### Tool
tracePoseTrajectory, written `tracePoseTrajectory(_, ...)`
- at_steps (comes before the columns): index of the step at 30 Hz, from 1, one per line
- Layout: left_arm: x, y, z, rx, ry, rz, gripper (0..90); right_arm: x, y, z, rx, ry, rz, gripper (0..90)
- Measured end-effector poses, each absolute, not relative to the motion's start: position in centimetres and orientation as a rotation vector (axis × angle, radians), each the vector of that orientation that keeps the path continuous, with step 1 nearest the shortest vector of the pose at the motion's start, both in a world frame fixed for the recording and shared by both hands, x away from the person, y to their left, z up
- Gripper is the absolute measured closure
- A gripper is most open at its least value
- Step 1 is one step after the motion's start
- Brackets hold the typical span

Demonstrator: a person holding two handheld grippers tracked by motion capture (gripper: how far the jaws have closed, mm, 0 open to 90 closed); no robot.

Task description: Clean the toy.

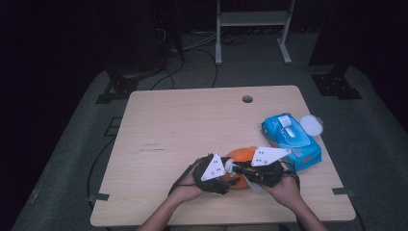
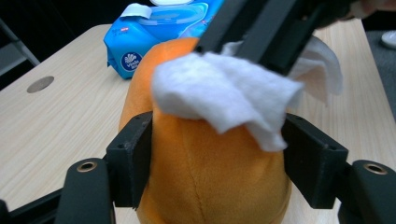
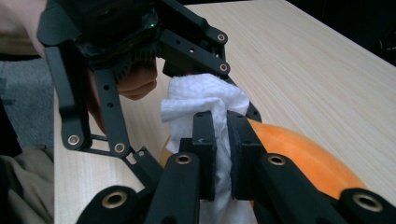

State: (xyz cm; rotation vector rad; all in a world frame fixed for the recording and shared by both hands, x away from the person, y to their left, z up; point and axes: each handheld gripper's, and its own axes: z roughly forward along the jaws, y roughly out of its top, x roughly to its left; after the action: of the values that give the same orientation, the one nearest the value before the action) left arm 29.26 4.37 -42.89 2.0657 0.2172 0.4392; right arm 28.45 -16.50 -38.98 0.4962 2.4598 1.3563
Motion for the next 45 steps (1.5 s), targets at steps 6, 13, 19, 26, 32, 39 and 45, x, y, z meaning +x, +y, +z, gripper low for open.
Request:
tracePoseTrajectory(6, 29.8, 5.0, -42.9, 2.050, 0.249, 0.410, 28.6, 30.2, -19.5, -38.8, 0.619, 2.383, 1.320, 82.0)
tracePoseTrajectory(13, 31.0, 5.6, -42.5, 2.021, 0.400, 0.268, 23.0, 30.4, -21.0, -39.6, 0.698, 2.391, 1.322, 82.1)
tracePoseTrajectory(19, 30.7, 5.7, -42.1, 2.039, 0.331, 0.350, 32.9, 28.7, -17.2, -39.1, 0.553, 2.440, 1.354, 82.1)
tracePoseTrajectory(26, 30.7, 6.0, -42.1, 2.044, 0.328, 0.353, 26.4, 30.1, -19.2, -38.9, 0.646, 2.371, 1.325, 82.1)
tracePoseTrajectory(32, 31.0, 5.9, -42.2, 2.054, 0.359, 0.344, 23.3, 31.1, -21.8, -40.2, 0.764, 2.384, 1.335, 82.1)
tracePoseTrajectory(39, 32.0, 7.3, -42.3, 2.013, 0.477, 0.279, 22.6, 30.6, -21.2, -40.3, 0.731, 2.409, 1.331, 82.1)
tracePoseTrajectory(45, 31.2, 6.1, -42.6, 2.028, 0.415, 0.303, 24.9, 30.2, -20.3, -39.9, 0.704, 2.411, 1.312, 82.0)
